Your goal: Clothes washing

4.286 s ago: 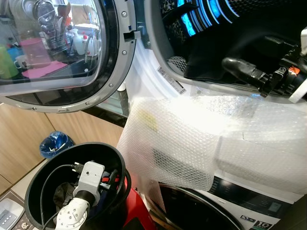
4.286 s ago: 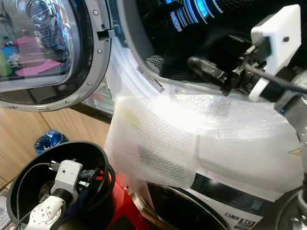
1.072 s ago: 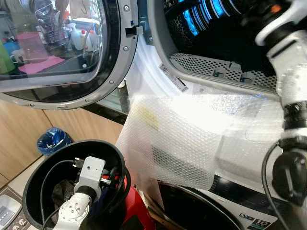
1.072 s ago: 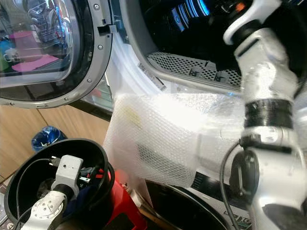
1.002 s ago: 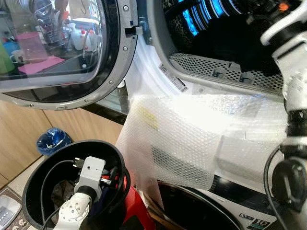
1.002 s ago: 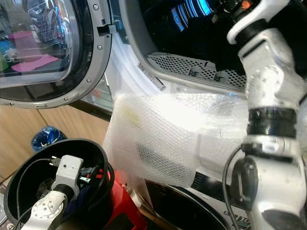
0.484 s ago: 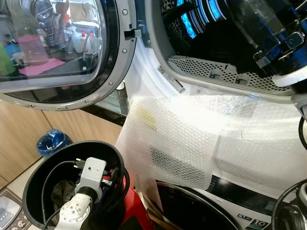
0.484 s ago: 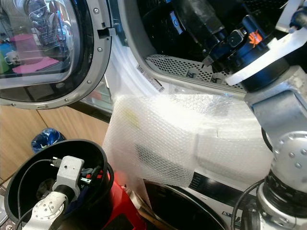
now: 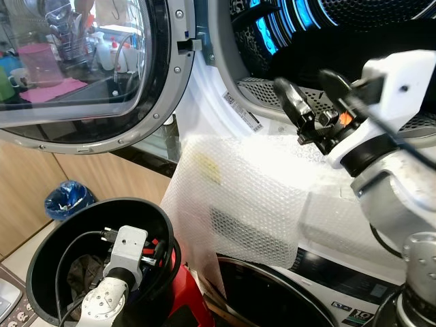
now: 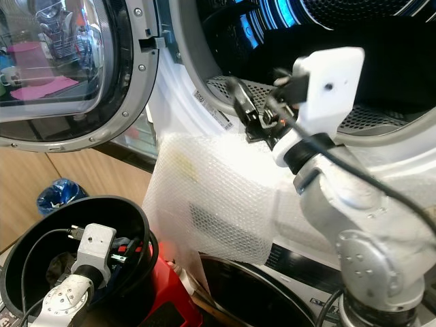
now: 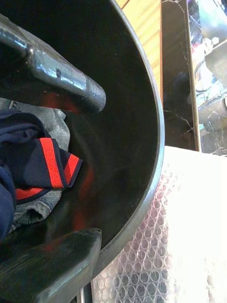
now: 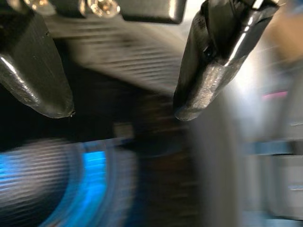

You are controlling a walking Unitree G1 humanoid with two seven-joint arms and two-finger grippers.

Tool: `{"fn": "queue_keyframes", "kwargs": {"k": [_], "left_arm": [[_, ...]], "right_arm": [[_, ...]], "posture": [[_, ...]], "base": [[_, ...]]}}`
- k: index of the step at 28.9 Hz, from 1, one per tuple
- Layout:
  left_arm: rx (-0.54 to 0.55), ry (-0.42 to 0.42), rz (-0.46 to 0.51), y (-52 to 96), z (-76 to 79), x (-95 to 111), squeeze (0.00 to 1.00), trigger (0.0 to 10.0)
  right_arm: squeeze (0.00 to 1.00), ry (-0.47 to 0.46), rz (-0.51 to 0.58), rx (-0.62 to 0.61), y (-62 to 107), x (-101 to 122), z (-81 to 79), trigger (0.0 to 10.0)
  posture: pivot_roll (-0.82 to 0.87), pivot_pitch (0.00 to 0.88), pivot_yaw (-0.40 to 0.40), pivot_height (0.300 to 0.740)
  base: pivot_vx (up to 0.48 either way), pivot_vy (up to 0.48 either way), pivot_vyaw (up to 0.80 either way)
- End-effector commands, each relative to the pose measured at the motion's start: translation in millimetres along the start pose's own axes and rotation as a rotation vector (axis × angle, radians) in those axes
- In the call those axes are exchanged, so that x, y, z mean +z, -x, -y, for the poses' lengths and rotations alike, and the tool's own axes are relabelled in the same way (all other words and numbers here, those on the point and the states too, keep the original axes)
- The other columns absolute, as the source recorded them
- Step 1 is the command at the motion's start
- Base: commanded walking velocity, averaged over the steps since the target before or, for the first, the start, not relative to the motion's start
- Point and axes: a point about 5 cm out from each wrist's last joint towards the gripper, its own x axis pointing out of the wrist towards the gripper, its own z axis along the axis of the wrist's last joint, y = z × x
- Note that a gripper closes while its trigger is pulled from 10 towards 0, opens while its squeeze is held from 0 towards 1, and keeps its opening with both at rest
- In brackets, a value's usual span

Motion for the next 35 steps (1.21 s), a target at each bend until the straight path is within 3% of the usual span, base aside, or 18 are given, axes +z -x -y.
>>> {"fn": "queue_keyframes", "kwargs": {"k": [1, 2, 6, 11, 19, 24, 28, 34, 35], "left_arm": [[0.012, -0.004, 0.003, 0.8, -4.1, 0.5, 0.00, 10.0], [0.011, -0.004, 0.004, 0.5, -4.2, 0.7, 0.00, 10.0], [0.012, -0.005, 0.005, 0.7, -4.4, 1.4, 0.00, 10.0], [0.007, -0.012, 0.006, 0.6, -3.5, 2.4, 0.00, 10.0], [0.002, -0.016, 0.014, -1.4, -2.0, 6.2, 0.00, 10.0], [0.005, -0.017, 0.027, -2.4, -2.5, 11.4, 0.00, 10.0], [0.007, -0.019, 0.032, -3.5, -4.1, 15.2, 0.00, 10.0], [0.003, -0.021, 0.035, -4.4, -4.3, 17.4, 0.00, 10.0], [0.000, -0.022, 0.036, -4.9, -4.5, 19.0, 0.00, 10.0]], "right_arm": [[0.00, 0.107, 0.043, -0.137, 0.8, 6.0, 9.6, 10.0], [0.00, 0.214, 0.058, -0.227, 0.4, 7.1, 16.9, 10.0], [0.00, 0.403, 0.062, -0.302, 0.4, 3.1, 18.1, 10.0], [0.00, 0.511, 0.059, -0.342, -4.3, 0.2, 18.9, 10.0], [0.00, 0.607, 0.047, -0.318, -18.5, -3.2, 8.4, 10.0], [0.00, 0.723, 0.021, -0.324, -36.1, -5.6, 8.9, 10.0], [0.00, 0.807, -0.072, -0.314, -59.6, -19.9, 18.8, 10.0], [0.00, 0.837, -0.106, -0.342, -77.7, -20.9, 29.4, 10.0], [0.00, 0.829, -0.115, -0.381, -88.2, -17.7, 38.3, 10.0]], "posture": [[-0.02, 0.089, 0.023, 0.740], [-0.02, 0.089, 0.023, 0.740], [-0.02, 0.089, 0.025, 0.740], [-0.02, 0.086, 0.024, 0.740], [-0.01, 0.081, 0.024, 0.740], [0.00, 0.075, 0.015, 0.740], [0.00, 0.073, 0.014, 0.740], [0.01, 0.069, 0.014, 0.740], [0.01, 0.072, 0.016, 0.740]], "base": [[0.000, 0.000, 0.00], [0.000, 0.000, 0.00], [0.000, 0.000, 0.00], [0.000, 0.000, 0.00], [0.000, 0.000, 0.00], [0.000, 0.000, 0.00], [0.000, 0.000, 0.00], [0.000, 0.000, 0.00], [0.000, 0.000, 0.00]]}}
